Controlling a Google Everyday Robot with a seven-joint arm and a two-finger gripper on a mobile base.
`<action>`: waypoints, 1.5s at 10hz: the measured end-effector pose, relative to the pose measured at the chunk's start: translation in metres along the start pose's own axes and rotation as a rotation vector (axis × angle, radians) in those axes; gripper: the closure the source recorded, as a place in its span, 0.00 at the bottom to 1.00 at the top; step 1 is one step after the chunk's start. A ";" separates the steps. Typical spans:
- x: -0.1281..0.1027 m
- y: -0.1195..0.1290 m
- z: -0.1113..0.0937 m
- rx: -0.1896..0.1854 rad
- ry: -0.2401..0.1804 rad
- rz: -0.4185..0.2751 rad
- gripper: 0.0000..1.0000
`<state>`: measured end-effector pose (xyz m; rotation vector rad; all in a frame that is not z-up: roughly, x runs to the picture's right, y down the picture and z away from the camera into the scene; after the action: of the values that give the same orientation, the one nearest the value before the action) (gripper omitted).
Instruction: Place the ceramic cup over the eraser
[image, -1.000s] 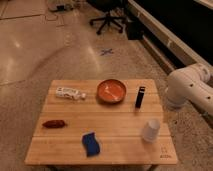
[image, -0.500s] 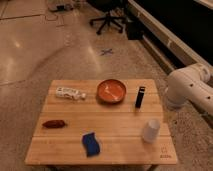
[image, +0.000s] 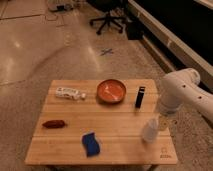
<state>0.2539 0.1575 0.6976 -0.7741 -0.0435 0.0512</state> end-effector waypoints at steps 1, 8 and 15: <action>-0.004 0.001 0.009 -0.024 -0.017 -0.003 0.35; -0.003 -0.010 0.042 -0.028 -0.065 0.010 0.35; 0.000 -0.009 0.046 -0.017 -0.098 0.051 0.96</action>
<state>0.2518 0.1834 0.7373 -0.7892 -0.1178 0.1372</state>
